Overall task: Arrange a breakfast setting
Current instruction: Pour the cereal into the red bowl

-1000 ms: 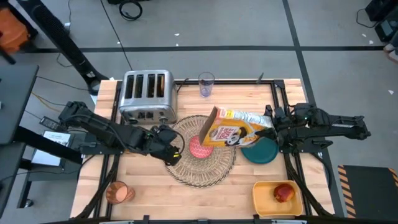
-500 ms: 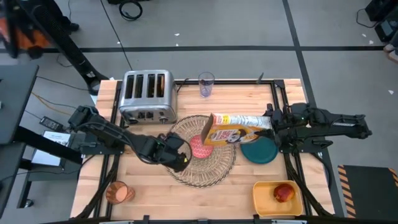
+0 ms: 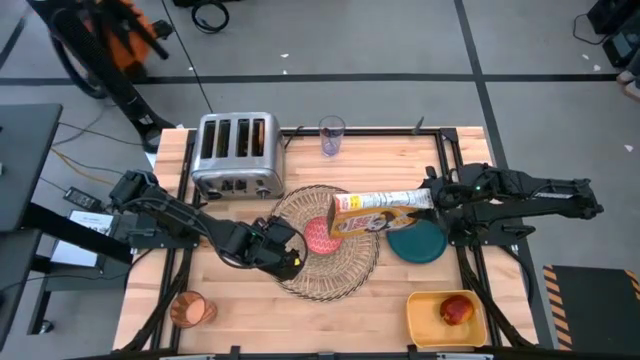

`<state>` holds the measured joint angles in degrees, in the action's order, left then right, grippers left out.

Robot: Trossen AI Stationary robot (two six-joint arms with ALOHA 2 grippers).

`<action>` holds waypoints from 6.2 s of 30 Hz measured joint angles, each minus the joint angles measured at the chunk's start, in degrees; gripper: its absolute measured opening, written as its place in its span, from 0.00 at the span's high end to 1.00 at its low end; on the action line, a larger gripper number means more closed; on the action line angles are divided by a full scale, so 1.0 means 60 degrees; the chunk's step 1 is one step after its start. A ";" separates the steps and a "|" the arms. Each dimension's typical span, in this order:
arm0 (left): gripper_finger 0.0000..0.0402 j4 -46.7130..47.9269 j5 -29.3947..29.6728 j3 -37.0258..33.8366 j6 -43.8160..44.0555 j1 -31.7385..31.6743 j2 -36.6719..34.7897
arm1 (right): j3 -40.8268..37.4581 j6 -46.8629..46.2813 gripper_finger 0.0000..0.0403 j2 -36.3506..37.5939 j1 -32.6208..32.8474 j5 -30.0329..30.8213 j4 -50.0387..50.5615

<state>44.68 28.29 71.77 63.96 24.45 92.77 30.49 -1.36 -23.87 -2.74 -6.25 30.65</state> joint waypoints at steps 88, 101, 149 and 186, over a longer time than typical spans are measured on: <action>0.32 0.0252 0.0051 0.0000 -0.0055 -0.0025 -0.0062 | 0.3032 0.2519 0.43 -0.3071 -0.0378 0.0059 0.1688; 0.32 -0.0552 0.0055 0.0000 -0.0005 -0.0051 -0.0109 | 0.1510 0.1142 0.43 -0.1729 -0.0459 -0.0722 -0.0122; 0.32 -0.4007 0.1094 -0.0007 -0.3035 -0.0353 -0.2178 | -0.0648 -0.1455 0.59 0.0255 -0.0463 -0.0061 -0.3686; 0.21 -1.4926 0.0331 0.0004 -1.0332 -0.2084 -0.0330 | -0.0653 -0.3770 0.59 -0.1332 0.0177 0.0785 -1.3211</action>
<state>-44.88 30.28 71.79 1.98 11.94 90.79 26.57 -23.98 -31.86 -1.68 -1.54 -48.61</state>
